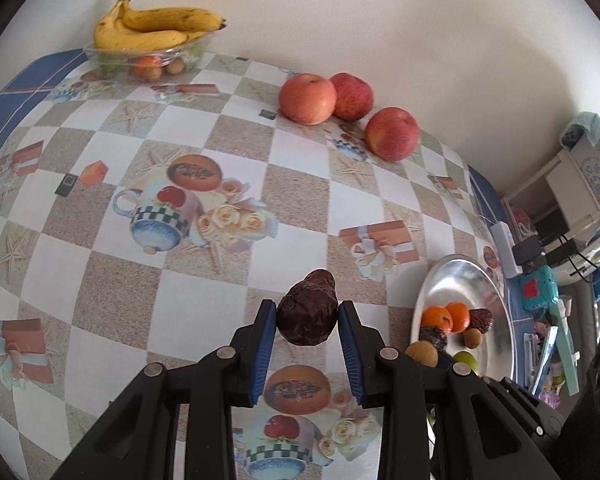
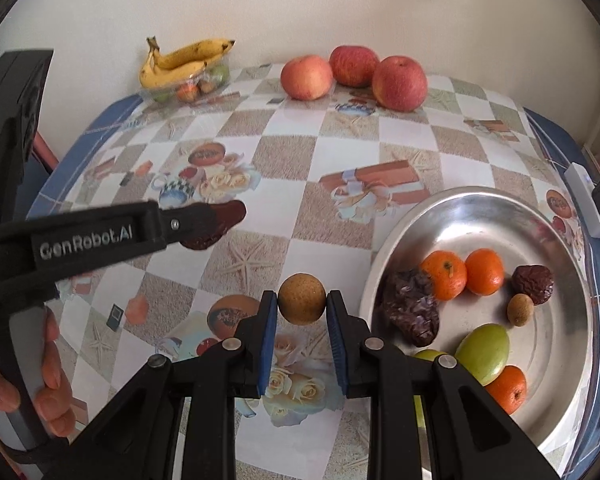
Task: Organize fruits
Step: 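Carry both over the plate, open left on the date while right releases its fruit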
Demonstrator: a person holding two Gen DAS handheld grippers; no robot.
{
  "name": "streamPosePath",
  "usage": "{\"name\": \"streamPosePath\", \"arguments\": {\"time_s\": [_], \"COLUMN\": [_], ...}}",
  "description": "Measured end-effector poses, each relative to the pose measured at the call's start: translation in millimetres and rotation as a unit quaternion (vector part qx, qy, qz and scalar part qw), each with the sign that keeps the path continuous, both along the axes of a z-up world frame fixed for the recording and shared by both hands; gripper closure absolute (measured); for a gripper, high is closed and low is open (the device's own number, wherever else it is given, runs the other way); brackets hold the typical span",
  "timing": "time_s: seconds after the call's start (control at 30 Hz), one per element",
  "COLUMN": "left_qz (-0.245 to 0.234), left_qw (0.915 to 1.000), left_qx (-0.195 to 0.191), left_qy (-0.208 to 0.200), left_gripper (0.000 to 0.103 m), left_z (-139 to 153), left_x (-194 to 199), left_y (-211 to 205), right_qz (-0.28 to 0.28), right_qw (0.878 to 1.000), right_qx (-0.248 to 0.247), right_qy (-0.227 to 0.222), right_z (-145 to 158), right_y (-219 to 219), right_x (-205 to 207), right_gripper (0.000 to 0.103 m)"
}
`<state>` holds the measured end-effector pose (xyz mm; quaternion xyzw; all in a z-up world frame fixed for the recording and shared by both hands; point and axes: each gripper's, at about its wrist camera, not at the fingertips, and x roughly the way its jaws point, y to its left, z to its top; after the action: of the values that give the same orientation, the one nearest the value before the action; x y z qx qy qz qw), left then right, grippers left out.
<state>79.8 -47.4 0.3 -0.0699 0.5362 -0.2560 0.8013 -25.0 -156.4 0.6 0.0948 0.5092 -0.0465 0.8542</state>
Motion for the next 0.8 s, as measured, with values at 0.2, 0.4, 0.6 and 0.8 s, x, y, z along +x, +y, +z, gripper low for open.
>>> {"name": "streamPosePath", "arguments": {"time_s": [0.2,0.4,0.6,0.8], "left_qz": [-0.046,-0.119,-0.174,-0.174], "left_qw": [0.9989,0.9921,0.9833,0.9836], "left_qx": [0.002,0.015,0.013,0.013], "left_qy": [-0.01,-0.036,-0.052,-0.045], "left_gripper": [0.069,0.069,0.069,0.069], "left_z": [5.1,12.9,19.9,17.7], "left_x": [-18.5,-48.3,-74.2,-77.0], "left_y": [-29.8,-69.1,-98.0,-102.8], "right_qz": [-0.07,-0.148,-0.21,-0.233], "right_qw": [0.997,0.989,0.977,0.972], "right_qx": [-0.011,-0.014,-0.006,0.006], "right_qy": [-0.016,-0.022,-0.034,-0.028], "right_z": [11.4,16.9,21.9,18.0], "right_y": [-38.2,-81.9,-116.1,-129.9], "right_x": [-9.1,-25.8,-45.8,-55.9], "right_gripper": [0.077,0.077,0.077,0.077]}}
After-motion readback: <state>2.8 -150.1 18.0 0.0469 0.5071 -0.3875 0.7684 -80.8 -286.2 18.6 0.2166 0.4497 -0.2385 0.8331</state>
